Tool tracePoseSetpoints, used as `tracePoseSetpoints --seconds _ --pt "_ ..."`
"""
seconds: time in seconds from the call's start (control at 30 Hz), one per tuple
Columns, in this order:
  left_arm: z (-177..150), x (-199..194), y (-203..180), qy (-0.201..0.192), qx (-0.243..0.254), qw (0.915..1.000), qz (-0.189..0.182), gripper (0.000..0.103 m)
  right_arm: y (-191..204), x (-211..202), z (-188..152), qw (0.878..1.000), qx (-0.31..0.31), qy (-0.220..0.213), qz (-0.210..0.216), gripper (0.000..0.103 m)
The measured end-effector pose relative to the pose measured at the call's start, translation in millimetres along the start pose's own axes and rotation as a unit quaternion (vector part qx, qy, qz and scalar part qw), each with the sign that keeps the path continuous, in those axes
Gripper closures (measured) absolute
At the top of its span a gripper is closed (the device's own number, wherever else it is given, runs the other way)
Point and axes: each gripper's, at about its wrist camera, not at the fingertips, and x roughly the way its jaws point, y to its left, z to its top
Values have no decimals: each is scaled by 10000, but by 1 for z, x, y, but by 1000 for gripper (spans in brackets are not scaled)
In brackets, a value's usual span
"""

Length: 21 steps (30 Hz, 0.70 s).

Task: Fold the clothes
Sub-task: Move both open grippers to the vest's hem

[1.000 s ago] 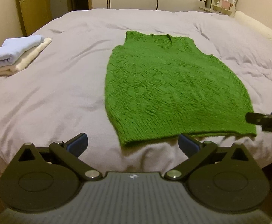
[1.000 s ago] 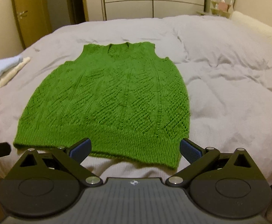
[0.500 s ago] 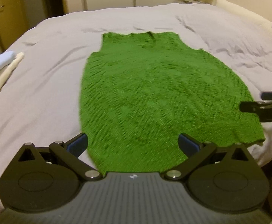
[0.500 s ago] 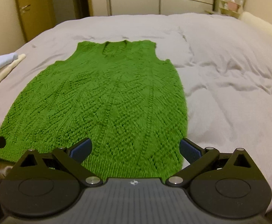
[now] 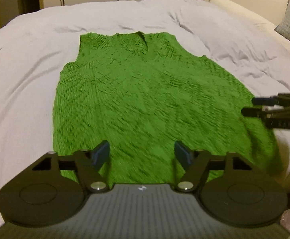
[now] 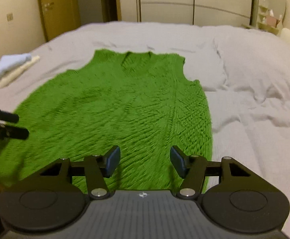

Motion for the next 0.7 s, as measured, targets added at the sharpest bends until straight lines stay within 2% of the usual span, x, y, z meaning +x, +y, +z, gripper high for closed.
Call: tracePoseSetpoints --seconds 0.13,0.23,0.37,0.5,0.57,0.63,0.7 --pt "18 18 24 9 -1 9998 -196 47 -17 25 23 10000 -53 -35 -73 44" --pt "38 34 36 -82 173 9997 -136 46 -31 49 44 9999 -114 39 -122 44" --pt "69 65 63 -71 117 9998 -173 47 -50 91 73 9991 -151 394 -92 44" --pt "99 98 89 43 135 9991 -407 47 -66 130 98 9986 -124 509 44 44" --pt "115 114 100 80 155 9986 -494 47 -73 153 114 9983 -152 548 146 47" --pt "133 133 111 127 107 9977 -663 47 -79 177 131 9976 -142 593 326 55" --pt "151 152 121 148 70 9962 -852 47 -85 197 148 9970 -149 590 470 58"
